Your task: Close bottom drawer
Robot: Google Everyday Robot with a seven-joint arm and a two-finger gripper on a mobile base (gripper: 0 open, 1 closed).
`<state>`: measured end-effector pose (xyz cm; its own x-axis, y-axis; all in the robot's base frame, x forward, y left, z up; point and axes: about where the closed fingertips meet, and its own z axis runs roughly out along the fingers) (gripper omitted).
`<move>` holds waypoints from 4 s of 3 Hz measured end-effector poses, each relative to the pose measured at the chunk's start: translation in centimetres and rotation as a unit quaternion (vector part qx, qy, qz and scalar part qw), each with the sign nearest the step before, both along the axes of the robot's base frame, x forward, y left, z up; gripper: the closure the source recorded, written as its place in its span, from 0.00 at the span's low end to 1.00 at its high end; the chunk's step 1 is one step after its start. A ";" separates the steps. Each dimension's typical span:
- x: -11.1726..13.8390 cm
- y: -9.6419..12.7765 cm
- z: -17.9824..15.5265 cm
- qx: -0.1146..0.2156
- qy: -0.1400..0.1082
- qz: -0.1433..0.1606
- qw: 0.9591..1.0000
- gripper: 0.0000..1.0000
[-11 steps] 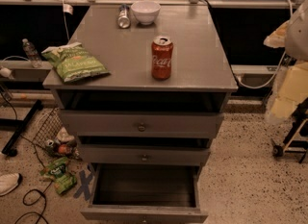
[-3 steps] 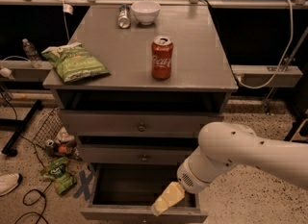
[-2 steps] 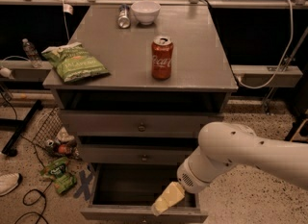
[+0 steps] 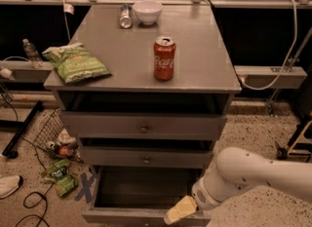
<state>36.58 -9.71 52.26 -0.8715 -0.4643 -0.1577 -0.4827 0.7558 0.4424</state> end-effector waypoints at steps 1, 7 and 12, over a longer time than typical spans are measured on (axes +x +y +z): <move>-0.3 -1.2 -6.5 0.016 0.038 -0.047 0.998 0.00; -1.1 0.3 -20.5 0.050 0.137 -0.077 0.986 0.00; -0.5 0.1 -30.3 0.032 0.148 -0.131 0.980 0.41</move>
Offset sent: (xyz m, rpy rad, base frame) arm 0.0003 -0.0061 -0.1940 0.0837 0.2513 -0.2340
